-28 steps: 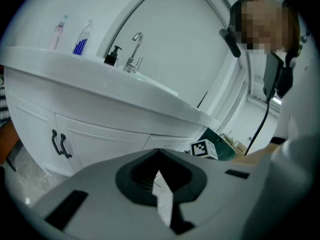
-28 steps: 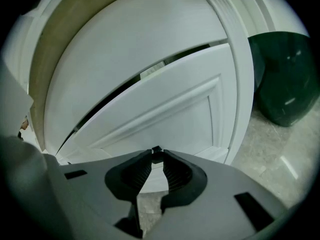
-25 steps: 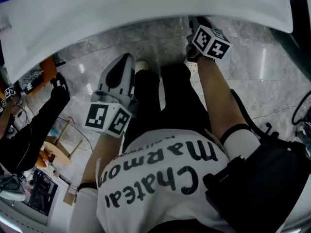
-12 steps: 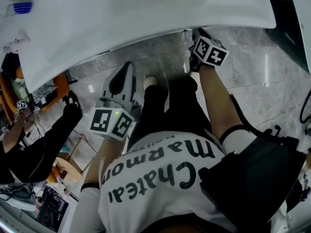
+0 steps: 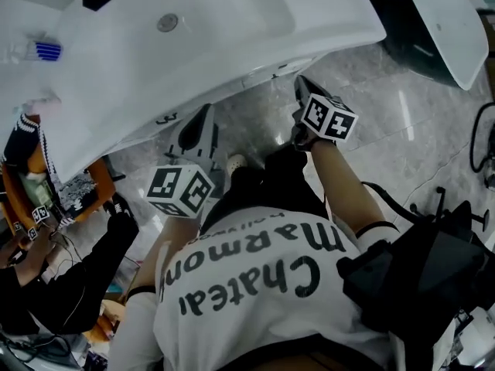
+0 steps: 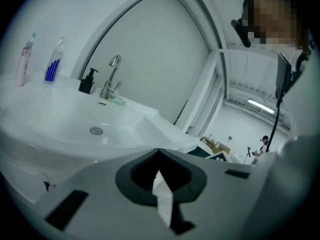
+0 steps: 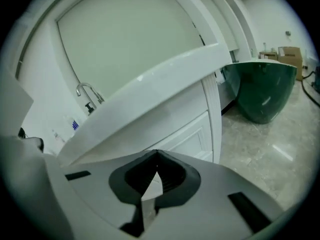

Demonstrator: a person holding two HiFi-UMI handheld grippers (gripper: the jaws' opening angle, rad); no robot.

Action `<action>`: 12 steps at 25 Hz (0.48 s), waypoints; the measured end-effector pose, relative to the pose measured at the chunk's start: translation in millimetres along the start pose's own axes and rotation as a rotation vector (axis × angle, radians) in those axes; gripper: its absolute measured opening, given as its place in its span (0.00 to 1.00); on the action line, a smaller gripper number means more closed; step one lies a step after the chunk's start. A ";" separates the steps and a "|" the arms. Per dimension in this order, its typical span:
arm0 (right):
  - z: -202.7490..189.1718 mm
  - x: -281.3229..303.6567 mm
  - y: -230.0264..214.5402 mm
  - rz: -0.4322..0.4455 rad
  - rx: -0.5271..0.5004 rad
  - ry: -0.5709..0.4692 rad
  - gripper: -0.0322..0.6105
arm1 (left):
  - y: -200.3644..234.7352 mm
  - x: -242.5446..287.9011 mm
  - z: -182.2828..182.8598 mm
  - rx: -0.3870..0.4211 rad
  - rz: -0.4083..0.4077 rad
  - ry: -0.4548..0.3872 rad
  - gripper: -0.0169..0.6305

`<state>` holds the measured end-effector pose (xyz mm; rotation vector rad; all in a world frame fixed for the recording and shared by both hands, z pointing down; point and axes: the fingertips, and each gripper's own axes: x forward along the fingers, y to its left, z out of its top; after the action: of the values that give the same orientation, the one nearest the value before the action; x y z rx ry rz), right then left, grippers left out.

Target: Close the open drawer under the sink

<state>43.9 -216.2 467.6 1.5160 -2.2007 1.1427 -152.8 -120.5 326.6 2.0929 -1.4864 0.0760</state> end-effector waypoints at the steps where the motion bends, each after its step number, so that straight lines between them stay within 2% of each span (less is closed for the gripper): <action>1: 4.0 -12.6 9.8 0.018 0.004 -0.016 0.07 | -1.7 -1.4 3.7 -0.009 -0.012 -0.002 0.04; 5: 21.6 -59.6 48.0 0.089 -0.001 -0.094 0.07 | -14.5 -1.5 21.3 0.004 -0.098 -0.010 0.04; 9: 23.4 -100.3 86.4 0.168 -0.070 -0.109 0.07 | -20.2 -11.1 31.8 0.005 -0.135 -0.016 0.04; 12: 27.0 -128.7 106.4 0.181 -0.117 -0.141 0.07 | -30.0 -18.8 37.8 0.024 -0.184 -0.031 0.04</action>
<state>13.5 -130.0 325.3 1.4126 -2.4956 0.9620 -143.7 -115.7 275.9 2.2496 -1.3092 -0.0092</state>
